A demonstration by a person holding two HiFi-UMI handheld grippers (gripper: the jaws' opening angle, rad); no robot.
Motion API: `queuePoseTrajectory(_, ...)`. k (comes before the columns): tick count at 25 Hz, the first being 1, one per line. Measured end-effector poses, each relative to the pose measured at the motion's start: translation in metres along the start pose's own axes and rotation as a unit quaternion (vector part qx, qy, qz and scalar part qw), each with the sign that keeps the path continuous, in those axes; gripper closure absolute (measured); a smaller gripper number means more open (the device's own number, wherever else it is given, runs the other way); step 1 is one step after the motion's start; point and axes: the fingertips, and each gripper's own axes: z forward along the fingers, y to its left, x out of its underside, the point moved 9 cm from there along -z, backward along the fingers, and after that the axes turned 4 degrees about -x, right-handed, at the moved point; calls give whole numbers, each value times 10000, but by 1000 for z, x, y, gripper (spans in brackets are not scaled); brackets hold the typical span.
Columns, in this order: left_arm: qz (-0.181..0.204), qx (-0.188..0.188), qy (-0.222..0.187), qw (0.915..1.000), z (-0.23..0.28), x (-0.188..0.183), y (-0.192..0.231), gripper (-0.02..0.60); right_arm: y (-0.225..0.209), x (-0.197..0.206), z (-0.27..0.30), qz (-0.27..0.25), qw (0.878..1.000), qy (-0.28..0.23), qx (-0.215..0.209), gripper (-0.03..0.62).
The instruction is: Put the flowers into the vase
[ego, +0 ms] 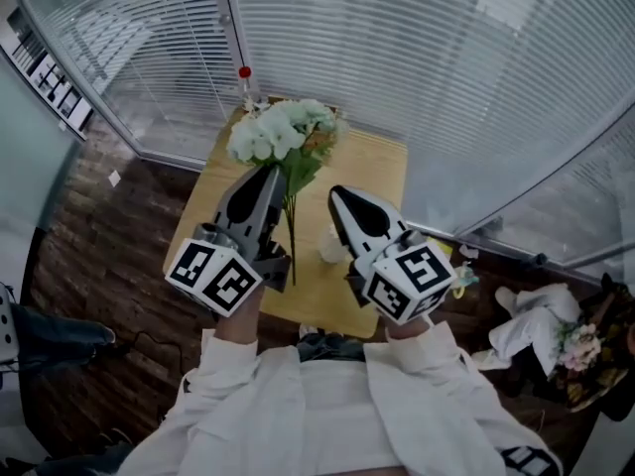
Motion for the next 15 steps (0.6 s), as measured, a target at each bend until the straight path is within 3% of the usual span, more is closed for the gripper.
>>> queuePoseTrajectory(5,89,469,-230,9986,3,-9,-7,560,6,-4,1,-155,9998,-80,81,580)
queuePoseTrajectory(15,61,852,-439,9954,39,-18,-18,560,-18,-23,-4,-287,9989,-105,346,580)
